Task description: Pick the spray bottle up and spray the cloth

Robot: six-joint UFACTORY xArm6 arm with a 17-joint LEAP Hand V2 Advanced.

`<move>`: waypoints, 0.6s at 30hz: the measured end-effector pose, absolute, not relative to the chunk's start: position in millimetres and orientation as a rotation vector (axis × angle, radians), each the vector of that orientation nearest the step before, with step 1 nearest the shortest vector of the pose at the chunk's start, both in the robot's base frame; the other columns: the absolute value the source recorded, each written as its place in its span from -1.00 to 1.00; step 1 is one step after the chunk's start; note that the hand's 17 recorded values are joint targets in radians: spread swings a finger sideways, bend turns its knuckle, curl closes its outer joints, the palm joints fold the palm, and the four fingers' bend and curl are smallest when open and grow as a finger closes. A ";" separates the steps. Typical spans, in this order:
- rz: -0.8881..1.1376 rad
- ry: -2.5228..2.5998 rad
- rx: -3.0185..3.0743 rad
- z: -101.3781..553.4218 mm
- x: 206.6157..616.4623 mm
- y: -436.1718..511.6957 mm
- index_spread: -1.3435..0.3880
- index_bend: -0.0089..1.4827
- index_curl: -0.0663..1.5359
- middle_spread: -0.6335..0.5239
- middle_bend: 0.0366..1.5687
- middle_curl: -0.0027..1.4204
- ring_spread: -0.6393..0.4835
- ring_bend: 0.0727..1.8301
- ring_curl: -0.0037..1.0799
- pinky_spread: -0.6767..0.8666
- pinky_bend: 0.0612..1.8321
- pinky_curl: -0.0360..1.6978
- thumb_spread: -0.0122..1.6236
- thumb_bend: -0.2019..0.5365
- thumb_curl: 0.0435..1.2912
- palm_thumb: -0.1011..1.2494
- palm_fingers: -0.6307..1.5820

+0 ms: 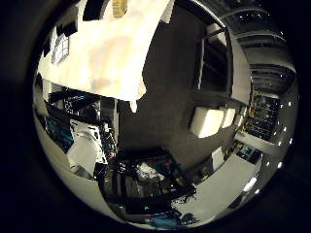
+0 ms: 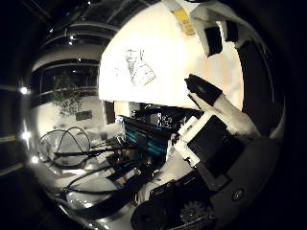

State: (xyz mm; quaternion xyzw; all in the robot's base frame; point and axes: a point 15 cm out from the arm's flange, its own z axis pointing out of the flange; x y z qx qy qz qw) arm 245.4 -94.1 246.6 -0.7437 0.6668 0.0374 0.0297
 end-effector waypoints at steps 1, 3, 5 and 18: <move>0.108 2.064 -2.282 248.4 246.4 -92.3 0.00 -0.29 -0.15 -0.27 -0.24 -0.18 -0.28 -0.18 0.01 -0.07 -0.86 0.24 0.32 -0.50 -0.35 0.53 0.05; 0.098 2.084 -2.255 251.3 249.9 -86.4 0.00 -0.30 -0.16 -0.27 -0.25 -0.19 -0.28 -0.19 0.01 -0.05 -0.85 0.23 0.32 -0.51 -0.35 0.51 0.05; 0.092 2.098 -2.228 253.4 255.9 -77.5 0.02 -0.33 -0.17 -0.27 -0.24 -0.19 -0.27 -0.18 0.01 -0.04 -0.85 0.23 0.32 -0.51 -0.36 0.50 0.04; 0.317 2.085 -1.630 240.4 300.3 6.2 0.18 -0.76 -0.32 -0.08 -0.33 -0.23 -0.10 -0.15 0.03 0.02 -0.75 0.21 0.36 -0.53 -0.44 0.18 -0.08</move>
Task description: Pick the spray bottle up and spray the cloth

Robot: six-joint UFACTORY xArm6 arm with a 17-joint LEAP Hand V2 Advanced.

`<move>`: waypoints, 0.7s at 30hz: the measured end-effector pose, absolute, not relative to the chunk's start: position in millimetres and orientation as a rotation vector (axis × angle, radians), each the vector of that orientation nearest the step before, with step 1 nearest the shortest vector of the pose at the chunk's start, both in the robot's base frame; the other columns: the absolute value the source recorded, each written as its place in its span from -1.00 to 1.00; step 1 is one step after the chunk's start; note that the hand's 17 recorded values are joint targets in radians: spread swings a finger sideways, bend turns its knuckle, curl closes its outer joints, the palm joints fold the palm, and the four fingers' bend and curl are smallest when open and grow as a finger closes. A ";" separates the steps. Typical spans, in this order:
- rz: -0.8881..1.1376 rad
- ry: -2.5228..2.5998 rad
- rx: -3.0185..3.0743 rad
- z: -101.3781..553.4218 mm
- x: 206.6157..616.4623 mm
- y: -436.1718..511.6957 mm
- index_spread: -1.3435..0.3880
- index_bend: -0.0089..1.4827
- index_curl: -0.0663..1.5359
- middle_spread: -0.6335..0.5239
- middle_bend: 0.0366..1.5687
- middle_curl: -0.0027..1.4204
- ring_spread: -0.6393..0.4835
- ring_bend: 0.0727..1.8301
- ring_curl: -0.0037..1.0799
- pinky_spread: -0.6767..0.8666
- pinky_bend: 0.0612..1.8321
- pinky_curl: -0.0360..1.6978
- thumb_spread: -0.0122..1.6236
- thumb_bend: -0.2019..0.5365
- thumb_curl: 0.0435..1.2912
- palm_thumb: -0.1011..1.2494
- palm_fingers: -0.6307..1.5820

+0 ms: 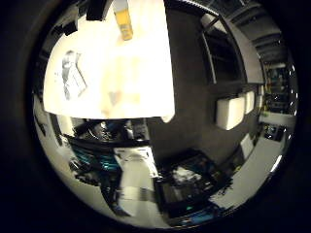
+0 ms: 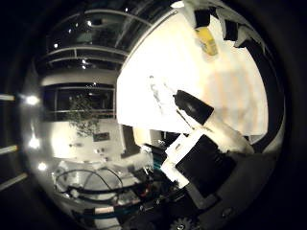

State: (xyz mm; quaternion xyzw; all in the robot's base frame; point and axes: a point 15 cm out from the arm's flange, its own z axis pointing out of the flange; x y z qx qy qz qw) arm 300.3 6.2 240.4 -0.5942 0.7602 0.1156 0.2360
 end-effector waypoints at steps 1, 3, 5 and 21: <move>0.326 2.089 -1.570 235.8 303.7 7.0 0.20 -0.76 -0.33 -0.06 -0.34 -0.23 -0.08 -0.16 0.03 0.04 -0.74 0.20 0.36 -0.52 -0.44 0.17 -0.11; 0.323 2.096 -1.459 228.1 311.2 3.8 0.24 -0.76 -0.36 -0.01 -0.38 -0.25 -0.02 -0.20 0.01 0.09 -0.74 0.18 0.35 -0.52 -0.46 0.15 -0.17; 0.328 2.101 -1.376 217.5 313.8 1.9 0.28 -0.76 -0.39 0.07 -0.45 -0.29 0.06 -0.26 -0.03 0.15 -0.70 0.14 0.35 -0.52 -0.46 0.13 -0.24; 0.345 2.091 -1.033 148.1 323.5 -47.0 0.40 -0.82 -0.59 0.51 -0.81 -0.53 0.59 -0.72 -0.42 0.41 -0.70 -0.36 0.34 -0.53 -0.51 0.04 -0.47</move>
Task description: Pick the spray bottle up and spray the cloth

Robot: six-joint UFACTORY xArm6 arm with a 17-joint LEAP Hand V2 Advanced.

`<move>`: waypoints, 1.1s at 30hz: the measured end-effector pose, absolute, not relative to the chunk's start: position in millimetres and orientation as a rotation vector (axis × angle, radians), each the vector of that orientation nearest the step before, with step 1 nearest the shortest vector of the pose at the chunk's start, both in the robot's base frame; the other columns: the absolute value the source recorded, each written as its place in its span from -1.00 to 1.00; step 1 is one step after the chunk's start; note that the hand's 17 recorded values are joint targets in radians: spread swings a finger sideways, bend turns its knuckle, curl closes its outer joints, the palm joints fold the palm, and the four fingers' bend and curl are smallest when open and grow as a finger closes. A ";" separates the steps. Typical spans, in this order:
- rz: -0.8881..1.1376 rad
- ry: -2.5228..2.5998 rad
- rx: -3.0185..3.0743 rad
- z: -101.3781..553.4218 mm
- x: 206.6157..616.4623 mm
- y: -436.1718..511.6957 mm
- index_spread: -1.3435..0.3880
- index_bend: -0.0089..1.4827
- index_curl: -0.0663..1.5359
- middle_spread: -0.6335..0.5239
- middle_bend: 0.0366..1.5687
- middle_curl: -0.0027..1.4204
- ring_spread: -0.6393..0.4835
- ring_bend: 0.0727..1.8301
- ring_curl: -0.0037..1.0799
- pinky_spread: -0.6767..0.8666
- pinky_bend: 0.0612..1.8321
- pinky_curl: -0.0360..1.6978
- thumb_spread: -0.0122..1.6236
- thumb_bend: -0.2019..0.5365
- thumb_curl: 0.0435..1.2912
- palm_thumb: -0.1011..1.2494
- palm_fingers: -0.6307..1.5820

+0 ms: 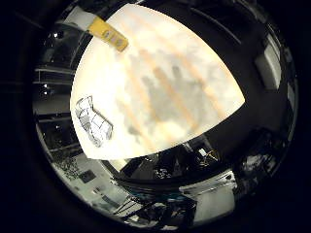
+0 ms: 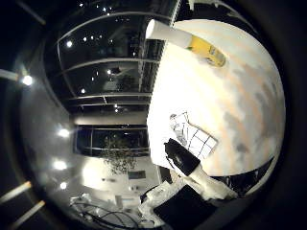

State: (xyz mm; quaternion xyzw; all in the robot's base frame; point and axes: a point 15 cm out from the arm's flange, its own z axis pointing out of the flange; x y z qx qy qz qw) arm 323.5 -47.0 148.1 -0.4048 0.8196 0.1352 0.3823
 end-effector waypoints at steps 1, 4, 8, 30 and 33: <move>0.348 2.086 -1.026 145.4 324.2 -47.7 0.40 -0.81 -0.60 0.51 -0.81 -0.54 0.59 -0.73 -0.43 0.41 -0.70 -0.38 0.34 -0.53 -0.52 0.02 -0.47; 0.344 2.056 -0.990 138.4 328.4 -50.2 0.40 -0.81 -0.62 0.52 -0.81 -0.55 0.59 -0.73 -0.44 0.40 -0.68 -0.42 0.34 -0.52 -0.53 -0.01 -0.47; 0.322 2.005 -0.904 132.3 338.6 -55.0 0.40 -0.80 -0.63 0.50 -0.80 -0.56 0.58 -0.72 -0.45 0.38 -0.66 -0.46 0.35 -0.52 -0.54 -0.03 -0.45; 0.395 1.925 -0.868 133.7 400.6 -69.4 0.38 -0.80 -0.64 0.48 -0.80 -0.57 0.56 -0.71 -0.49 0.35 -0.60 -0.56 0.19 -0.52 -0.61 -0.39 -0.46; 0.388 1.931 -0.865 132.3 408.5 -64.4 0.38 -0.80 -0.65 0.48 -0.80 -0.58 0.56 -0.71 -0.49 0.35 -0.60 -0.57 0.19 -0.53 -0.61 -0.39 -0.46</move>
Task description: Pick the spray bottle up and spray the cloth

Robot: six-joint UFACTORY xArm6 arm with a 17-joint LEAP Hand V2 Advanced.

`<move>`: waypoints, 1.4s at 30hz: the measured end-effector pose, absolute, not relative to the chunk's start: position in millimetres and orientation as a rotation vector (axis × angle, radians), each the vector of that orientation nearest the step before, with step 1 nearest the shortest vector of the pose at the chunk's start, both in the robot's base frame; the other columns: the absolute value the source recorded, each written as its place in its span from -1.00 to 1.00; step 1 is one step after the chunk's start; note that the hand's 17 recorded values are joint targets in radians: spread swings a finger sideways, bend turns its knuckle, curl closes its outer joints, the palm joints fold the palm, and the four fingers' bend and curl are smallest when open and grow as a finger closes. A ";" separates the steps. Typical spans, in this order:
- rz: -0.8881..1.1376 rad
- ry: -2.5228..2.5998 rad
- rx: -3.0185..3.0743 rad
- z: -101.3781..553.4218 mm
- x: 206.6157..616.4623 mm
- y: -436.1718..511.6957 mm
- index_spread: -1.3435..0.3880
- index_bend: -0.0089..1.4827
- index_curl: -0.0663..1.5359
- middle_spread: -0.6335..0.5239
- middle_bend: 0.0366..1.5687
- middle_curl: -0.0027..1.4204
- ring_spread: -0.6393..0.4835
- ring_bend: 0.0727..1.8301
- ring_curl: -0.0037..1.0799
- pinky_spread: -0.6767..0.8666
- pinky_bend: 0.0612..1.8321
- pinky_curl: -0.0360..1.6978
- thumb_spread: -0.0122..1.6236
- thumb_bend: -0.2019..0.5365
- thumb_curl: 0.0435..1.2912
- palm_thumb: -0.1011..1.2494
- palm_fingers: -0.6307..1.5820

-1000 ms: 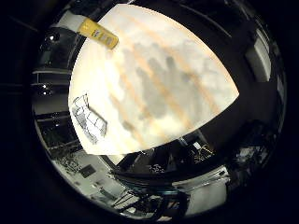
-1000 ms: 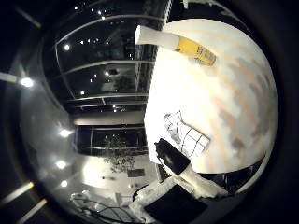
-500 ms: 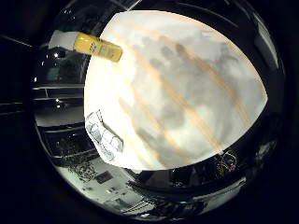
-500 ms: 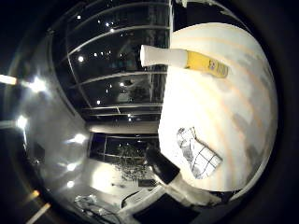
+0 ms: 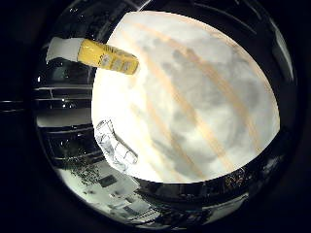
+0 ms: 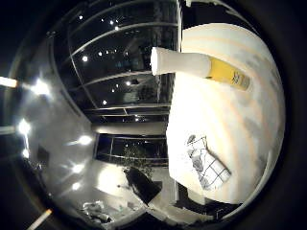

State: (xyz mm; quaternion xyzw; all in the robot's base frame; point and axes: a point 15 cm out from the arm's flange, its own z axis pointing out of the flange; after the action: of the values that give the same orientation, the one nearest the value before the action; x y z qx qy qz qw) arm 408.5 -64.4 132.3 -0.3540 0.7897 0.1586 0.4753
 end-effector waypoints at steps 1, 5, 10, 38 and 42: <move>0.388 1.931 -0.873 131.6 412.0 -61.4 0.38 -0.80 -0.65 0.48 -0.80 -0.58 0.56 -0.71 -0.49 0.34 -0.60 -0.57 0.19 -0.53 -0.61 -0.39 -0.46; 0.379 1.944 -0.880 125.3 425.8 -61.2 0.39 -0.80 -0.65 0.48 -0.80 -0.57 0.56 -0.71 -0.49 0.35 -0.60 -0.58 0.20 -0.53 -0.60 -0.37 -0.45; 0.386 1.959 -0.883 113.2 439.1 -66.9 0.40 -0.80 -0.64 0.48 -0.80 -0.57 0.56 -0.70 -0.49 0.35 -0.60 -0.58 0.19 -0.53 -0.60 -0.36 -0.45; 0.417 1.919 -0.897 107.1 485.8 -49.3 0.41 -0.79 -0.60 0.45 -0.75 -0.52 0.57 -0.64 -0.49 0.36 -0.62 -0.60 0.20 -0.53 -0.60 -0.31 -0.37; 0.427 1.907 -0.910 102.4 490.5 -43.8 0.41 -0.78 -0.59 0.41 -0.71 -0.51 0.53 -0.64 -0.49 0.34 -0.64 -0.60 0.20 -0.53 -0.60 -0.28 -0.32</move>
State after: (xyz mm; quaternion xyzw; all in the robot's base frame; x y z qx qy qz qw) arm 490.5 -43.8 102.4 -0.3719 0.7793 0.1744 0.4733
